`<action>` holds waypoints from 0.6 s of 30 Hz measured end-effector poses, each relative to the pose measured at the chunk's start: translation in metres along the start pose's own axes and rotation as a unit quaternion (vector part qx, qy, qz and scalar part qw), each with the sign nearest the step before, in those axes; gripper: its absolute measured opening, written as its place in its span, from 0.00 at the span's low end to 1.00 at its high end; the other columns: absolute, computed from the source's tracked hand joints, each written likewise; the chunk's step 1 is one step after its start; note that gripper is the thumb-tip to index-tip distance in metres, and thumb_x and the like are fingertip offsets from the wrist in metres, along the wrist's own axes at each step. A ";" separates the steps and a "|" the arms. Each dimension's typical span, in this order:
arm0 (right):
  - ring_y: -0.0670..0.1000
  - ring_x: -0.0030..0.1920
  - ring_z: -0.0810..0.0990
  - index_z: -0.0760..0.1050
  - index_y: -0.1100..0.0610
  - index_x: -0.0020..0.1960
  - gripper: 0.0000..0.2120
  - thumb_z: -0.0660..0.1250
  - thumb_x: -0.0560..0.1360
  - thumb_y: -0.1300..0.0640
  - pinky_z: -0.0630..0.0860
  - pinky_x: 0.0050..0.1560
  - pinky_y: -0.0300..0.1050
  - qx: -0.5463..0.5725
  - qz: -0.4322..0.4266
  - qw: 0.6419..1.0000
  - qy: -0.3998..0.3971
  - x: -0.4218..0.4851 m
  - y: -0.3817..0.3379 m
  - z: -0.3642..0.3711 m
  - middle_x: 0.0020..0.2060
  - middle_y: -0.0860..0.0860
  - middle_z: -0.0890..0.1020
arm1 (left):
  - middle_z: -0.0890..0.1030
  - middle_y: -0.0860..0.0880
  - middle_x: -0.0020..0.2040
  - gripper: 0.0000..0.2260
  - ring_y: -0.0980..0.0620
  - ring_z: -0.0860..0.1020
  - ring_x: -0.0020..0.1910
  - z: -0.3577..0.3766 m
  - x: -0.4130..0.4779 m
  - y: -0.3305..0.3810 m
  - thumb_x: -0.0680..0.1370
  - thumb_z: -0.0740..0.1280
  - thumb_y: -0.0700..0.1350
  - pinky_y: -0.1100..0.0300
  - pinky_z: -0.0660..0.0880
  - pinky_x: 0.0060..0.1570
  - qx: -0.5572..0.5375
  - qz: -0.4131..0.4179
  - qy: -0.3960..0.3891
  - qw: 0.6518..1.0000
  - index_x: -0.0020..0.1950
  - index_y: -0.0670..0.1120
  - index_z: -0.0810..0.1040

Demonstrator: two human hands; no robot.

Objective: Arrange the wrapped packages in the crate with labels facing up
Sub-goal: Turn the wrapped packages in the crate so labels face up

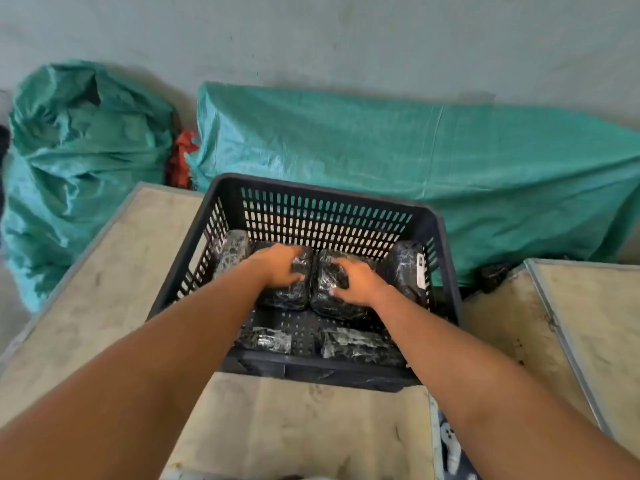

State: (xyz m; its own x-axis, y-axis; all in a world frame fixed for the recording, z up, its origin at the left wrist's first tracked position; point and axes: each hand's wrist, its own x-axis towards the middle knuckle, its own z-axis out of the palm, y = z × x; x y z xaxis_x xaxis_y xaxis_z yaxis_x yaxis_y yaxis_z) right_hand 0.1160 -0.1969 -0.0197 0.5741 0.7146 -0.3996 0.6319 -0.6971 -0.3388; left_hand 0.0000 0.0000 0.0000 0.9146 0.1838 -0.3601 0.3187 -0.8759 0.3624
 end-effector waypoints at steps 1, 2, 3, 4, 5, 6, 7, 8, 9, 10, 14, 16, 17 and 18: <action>0.61 0.79 0.57 0.56 0.51 0.82 0.43 0.74 0.75 0.44 0.64 0.75 0.60 -0.008 0.015 0.999 -0.030 0.002 0.004 0.007 0.80 0.59 0.59 | 0.78 0.43 0.67 0.33 0.46 0.80 0.60 0.005 0.004 -0.002 0.77 0.71 0.54 0.50 0.75 0.63 0.012 -0.002 -0.015 1.000 0.79 0.49 0.63; 0.62 0.81 0.52 0.53 0.49 0.83 0.46 0.75 0.74 0.44 0.60 0.76 0.63 -0.010 0.028 0.998 -0.050 0.004 0.007 0.012 0.81 0.60 0.53 | 0.77 0.42 0.68 0.35 0.45 0.79 0.61 0.009 0.009 -0.004 0.77 0.71 0.54 0.49 0.74 0.64 0.026 0.001 -0.026 0.999 0.80 0.49 0.61; 0.64 0.81 0.47 0.51 0.48 0.83 0.49 0.76 0.73 0.43 0.57 0.76 0.66 -0.010 0.047 0.996 -0.070 0.003 0.012 0.020 0.82 0.59 0.48 | 0.75 0.41 0.70 0.36 0.43 0.77 0.64 0.017 0.013 -0.007 0.78 0.71 0.54 0.48 0.72 0.66 0.036 0.002 -0.037 0.999 0.81 0.48 0.59; 0.64 0.81 0.42 0.49 0.47 0.83 0.51 0.77 0.72 0.43 0.54 0.76 0.69 -0.008 0.058 0.995 -0.078 0.002 0.016 0.028 0.82 0.58 0.44 | 0.71 0.40 0.74 0.37 0.42 0.74 0.68 0.023 0.016 -0.010 0.78 0.70 0.55 0.47 0.70 0.69 0.051 0.007 -0.043 0.998 0.81 0.47 0.57; 0.64 0.80 0.39 0.48 0.46 0.83 0.53 0.79 0.70 0.44 0.50 0.76 0.70 -0.007 0.062 0.995 -0.082 0.002 0.018 0.034 0.82 0.57 0.40 | 0.65 0.40 0.78 0.37 0.41 0.69 0.73 0.029 0.020 -0.012 0.78 0.69 0.56 0.45 0.68 0.71 0.066 0.011 -0.049 0.997 0.82 0.47 0.55; 0.63 0.80 0.36 0.48 0.44 0.83 0.55 0.80 0.69 0.44 0.47 0.75 0.71 -0.001 0.061 0.995 -0.081 0.002 0.021 0.038 0.82 0.55 0.38 | 0.58 0.40 0.80 0.38 0.39 0.62 0.77 0.035 0.024 -0.015 0.79 0.68 0.57 0.42 0.64 0.73 0.083 0.012 -0.059 0.995 0.82 0.48 0.52; 0.62 0.80 0.35 0.47 0.43 0.83 0.57 0.81 0.67 0.45 0.44 0.75 0.71 0.010 0.063 0.995 -0.080 0.003 0.023 0.041 0.82 0.54 0.37 | 0.52 0.40 0.82 0.39 0.39 0.55 0.79 0.039 0.027 -0.018 0.79 0.67 0.57 0.40 0.60 0.74 0.096 0.010 -0.071 0.993 0.83 0.49 0.49; 0.60 0.80 0.34 0.47 0.42 0.83 0.59 0.82 0.66 0.47 0.42 0.74 0.71 0.014 0.062 0.995 -0.076 0.004 0.027 0.043 0.81 0.53 0.37 | 0.46 0.41 0.82 0.40 0.39 0.49 0.80 0.044 0.029 -0.022 0.79 0.66 0.58 0.37 0.56 0.75 0.103 0.006 -0.080 0.991 0.83 0.49 0.46; 0.59 0.80 0.33 0.46 0.41 0.83 0.60 0.83 0.65 0.48 0.41 0.74 0.70 0.015 0.063 0.995 -0.075 0.004 0.028 0.045 0.81 0.52 0.36 | 0.41 0.42 0.82 0.42 0.39 0.44 0.80 0.050 0.029 -0.025 0.79 0.66 0.58 0.36 0.52 0.75 0.108 0.001 -0.092 0.990 0.83 0.50 0.43; 0.59 0.79 0.33 0.45 0.40 0.83 0.61 0.84 0.64 0.50 0.41 0.74 0.70 0.009 0.065 0.995 -0.071 0.005 0.029 0.048 0.81 0.52 0.36 | 0.38 0.43 0.81 0.43 0.39 0.39 0.80 0.057 0.029 -0.027 0.79 0.66 0.58 0.35 0.48 0.75 0.111 0.000 -0.101 0.989 0.83 0.50 0.40; 0.61 0.79 0.33 0.42 0.42 0.82 0.62 0.83 0.66 0.55 0.40 0.74 0.68 -0.037 0.082 0.995 -0.048 0.008 0.021 0.061 0.80 0.54 0.34 | 0.29 0.44 0.78 0.45 0.41 0.30 0.77 0.078 0.027 -0.031 0.80 0.66 0.56 0.37 0.41 0.75 0.122 -0.016 -0.102 0.987 0.81 0.52 0.32; 0.64 0.78 0.34 0.42 0.44 0.82 0.60 0.81 0.67 0.62 0.42 0.74 0.69 -0.052 0.087 0.994 -0.033 0.011 0.015 0.063 0.79 0.56 0.34 | 0.28 0.45 0.78 0.45 0.41 0.30 0.77 0.080 0.028 -0.034 0.80 0.65 0.57 0.38 0.41 0.76 0.122 -0.013 -0.098 0.988 0.80 0.53 0.32; 0.66 0.78 0.35 0.42 0.44 0.82 0.59 0.78 0.68 0.67 0.44 0.73 0.69 -0.059 0.087 0.994 -0.026 0.013 0.012 0.063 0.79 0.58 0.35 | 0.28 0.45 0.78 0.45 0.42 0.29 0.77 0.080 0.028 -0.035 0.80 0.65 0.57 0.38 0.40 0.76 0.120 -0.011 -0.097 0.988 0.80 0.53 0.31; 0.68 0.78 0.37 0.43 0.44 0.82 0.57 0.76 0.69 0.71 0.47 0.73 0.70 -0.068 0.086 0.994 -0.023 0.015 0.010 0.061 0.80 0.60 0.36 | 0.28 0.45 0.78 0.45 0.42 0.29 0.76 0.080 0.028 -0.036 0.80 0.65 0.57 0.39 0.40 0.75 0.117 -0.007 -0.095 0.989 0.80 0.53 0.31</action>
State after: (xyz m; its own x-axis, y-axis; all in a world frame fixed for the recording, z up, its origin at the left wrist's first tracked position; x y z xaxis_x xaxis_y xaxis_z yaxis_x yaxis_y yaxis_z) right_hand 0.0990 -0.1964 -0.0812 0.6570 0.5809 -0.4806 0.5934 -0.7916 -0.1456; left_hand -0.0054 0.0012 -0.0922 0.8402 0.1297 -0.5266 0.2452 -0.9569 0.1554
